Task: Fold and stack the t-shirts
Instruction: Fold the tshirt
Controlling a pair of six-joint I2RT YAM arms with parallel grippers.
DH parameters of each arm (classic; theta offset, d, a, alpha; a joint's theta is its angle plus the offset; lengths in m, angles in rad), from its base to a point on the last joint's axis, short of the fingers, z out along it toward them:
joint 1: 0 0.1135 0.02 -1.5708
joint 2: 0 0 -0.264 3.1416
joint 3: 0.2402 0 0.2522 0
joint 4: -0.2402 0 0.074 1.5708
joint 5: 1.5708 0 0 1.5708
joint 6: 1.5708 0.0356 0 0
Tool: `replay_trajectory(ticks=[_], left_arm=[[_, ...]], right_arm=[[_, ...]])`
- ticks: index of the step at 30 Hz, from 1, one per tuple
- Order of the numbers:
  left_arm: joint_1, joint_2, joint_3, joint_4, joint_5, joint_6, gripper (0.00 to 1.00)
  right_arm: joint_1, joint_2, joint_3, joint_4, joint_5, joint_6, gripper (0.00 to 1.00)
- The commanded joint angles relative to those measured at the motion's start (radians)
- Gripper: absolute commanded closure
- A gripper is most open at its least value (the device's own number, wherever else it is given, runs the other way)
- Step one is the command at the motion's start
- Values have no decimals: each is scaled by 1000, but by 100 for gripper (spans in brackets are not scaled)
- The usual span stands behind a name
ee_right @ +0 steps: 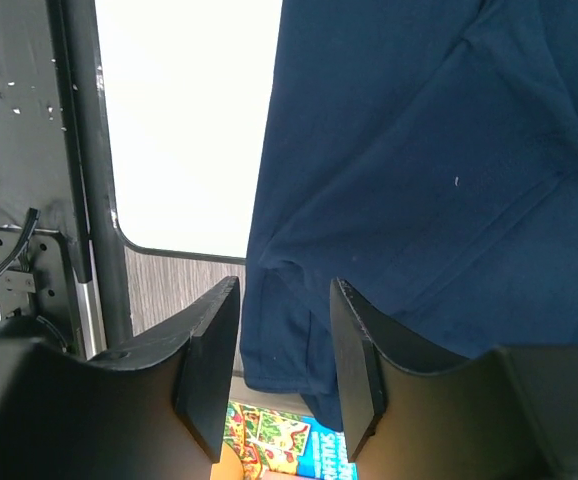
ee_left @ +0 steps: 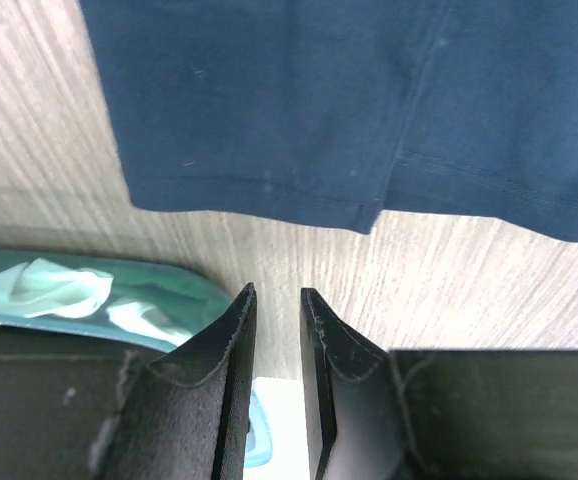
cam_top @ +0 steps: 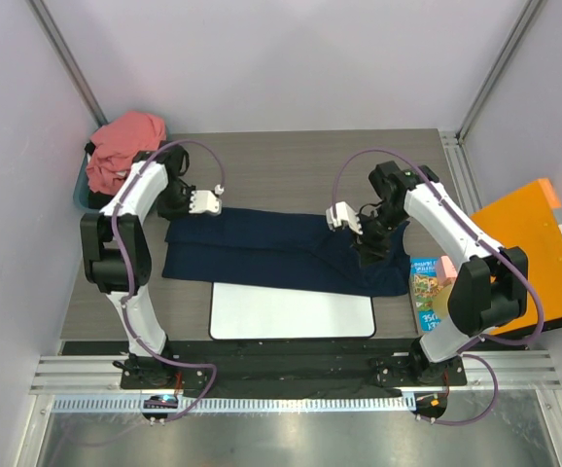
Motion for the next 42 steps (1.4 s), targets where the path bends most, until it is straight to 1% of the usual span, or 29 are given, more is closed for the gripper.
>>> replay_trajectory(ticks=[1, 3, 4, 7, 8, 11, 12, 13, 16, 17, 20, 23, 25, 29, 32, 42], left_arm=[[4, 14, -1, 73, -16, -37, 75], [1, 21, -9, 142, -18, -57, 75], [-3, 29, -3, 160, -16, -92, 75], [-15, 75, 57, 157, 42, -149, 75], [-22, 89, 74, 144, 56, -184, 75], [-46, 130, 113, 136, 90, -230, 75], [-52, 133, 114, 140, 97, -232, 75], [-66, 132, 108, 146, 108, -236, 75], [-86, 124, 93, 168, 119, -236, 75], [-88, 124, 91, 170, 122, -236, 75], [-89, 123, 93, 168, 122, -236, 75], [-89, 121, 93, 171, 119, -245, 76], [-89, 121, 93, 170, 120, -255, 76], [-89, 120, 85, 171, 111, -258, 76], [-89, 121, 83, 174, 104, -259, 76], [-89, 118, 79, 163, 100, -276, 76]], right_arm=[[-7, -15, 30, 66, 11, 46, 53], [-16, 2, 33, 110, 8, 97, 53], [-30, 11, 35, 142, -4, 107, 53], [-40, 59, 52, 176, -33, 150, 53], [-40, 72, 56, 191, -67, 167, 53], [-39, 123, 66, 284, -133, 236, 53], [-40, 140, 75, 342, -138, 291, 53], [-40, 186, 86, 369, -141, 313, 53], [-40, 263, 177, 409, -155, 337, 53], [-42, 310, 232, 410, -161, 338, 53], [-42, 391, 317, 410, -172, 336, 53], [-40, 425, 351, 404, -172, 312, 53], [-39, 445, 357, 368, -178, 281, 53], [-28, 448, 356, 253, -169, 145, 53], [-22, 453, 342, 211, -158, 86, 53], [-20, 527, 369, 214, -147, 49, 52]])
